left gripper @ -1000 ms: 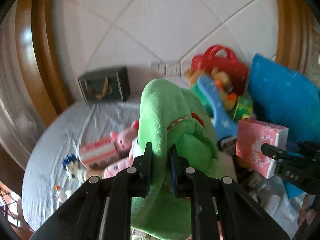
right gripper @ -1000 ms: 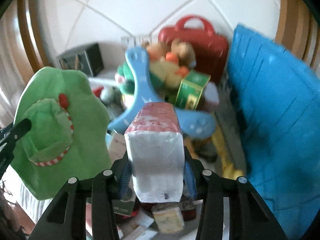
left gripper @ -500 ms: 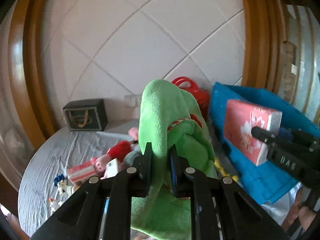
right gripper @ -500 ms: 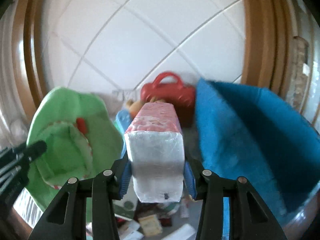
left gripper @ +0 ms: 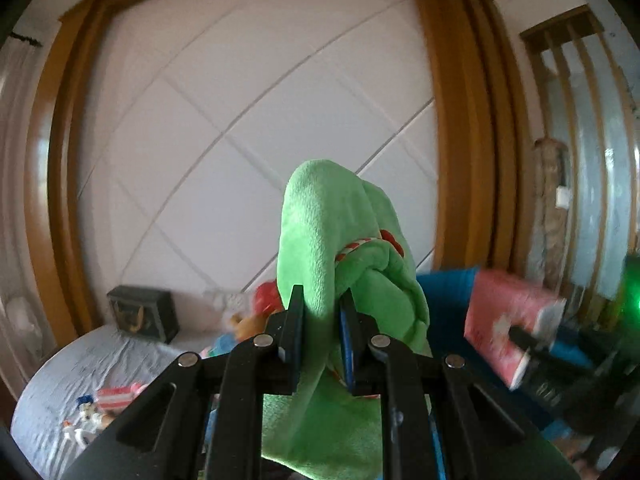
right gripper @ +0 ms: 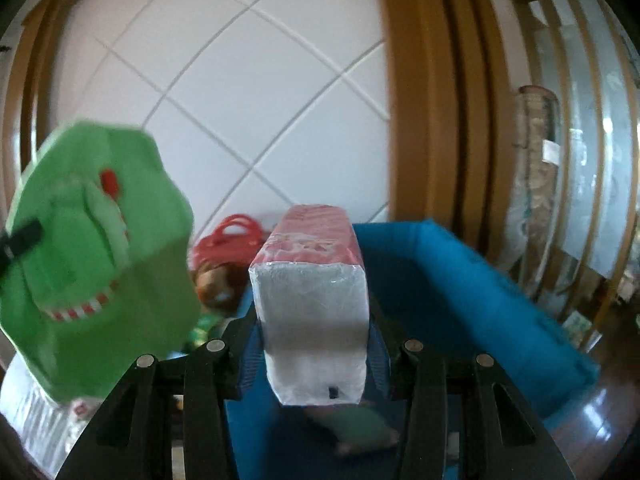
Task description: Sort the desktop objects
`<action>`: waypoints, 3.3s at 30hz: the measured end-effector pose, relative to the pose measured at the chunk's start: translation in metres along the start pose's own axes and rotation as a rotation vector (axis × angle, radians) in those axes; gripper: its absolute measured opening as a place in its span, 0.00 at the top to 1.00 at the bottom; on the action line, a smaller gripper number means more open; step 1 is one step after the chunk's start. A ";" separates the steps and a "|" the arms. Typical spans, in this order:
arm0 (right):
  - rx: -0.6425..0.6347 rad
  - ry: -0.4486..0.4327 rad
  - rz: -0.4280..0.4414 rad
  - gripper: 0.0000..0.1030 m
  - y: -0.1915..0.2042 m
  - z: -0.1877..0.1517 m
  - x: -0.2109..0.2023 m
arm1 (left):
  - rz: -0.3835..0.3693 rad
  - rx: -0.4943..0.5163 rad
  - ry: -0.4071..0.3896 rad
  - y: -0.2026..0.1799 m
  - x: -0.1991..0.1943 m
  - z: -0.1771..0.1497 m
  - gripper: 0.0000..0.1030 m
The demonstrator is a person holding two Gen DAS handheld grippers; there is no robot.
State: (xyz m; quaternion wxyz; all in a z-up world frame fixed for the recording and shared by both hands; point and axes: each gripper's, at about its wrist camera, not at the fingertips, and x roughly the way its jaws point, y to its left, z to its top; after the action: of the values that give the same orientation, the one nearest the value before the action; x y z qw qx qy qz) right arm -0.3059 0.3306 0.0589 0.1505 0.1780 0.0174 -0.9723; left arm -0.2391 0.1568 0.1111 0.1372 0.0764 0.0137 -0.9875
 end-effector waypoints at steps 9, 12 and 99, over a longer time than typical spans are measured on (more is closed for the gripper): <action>0.032 0.077 -0.075 0.57 -0.121 -0.011 0.022 | -0.134 0.072 0.166 -0.122 0.040 -0.012 0.85; 0.040 0.120 -0.087 0.57 -0.143 -0.021 0.034 | -0.129 0.091 0.261 -0.141 0.063 -0.028 0.85; -0.345 0.140 0.399 0.12 0.281 -0.120 0.063 | 0.311 -0.149 0.587 0.260 -0.015 -0.169 0.65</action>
State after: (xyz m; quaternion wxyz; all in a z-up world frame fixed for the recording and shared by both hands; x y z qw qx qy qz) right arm -0.2373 0.0553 -0.0701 0.3658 0.2164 0.1579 -0.8913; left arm -0.1285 -0.0810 -0.0550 0.2817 0.3483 0.1126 -0.8869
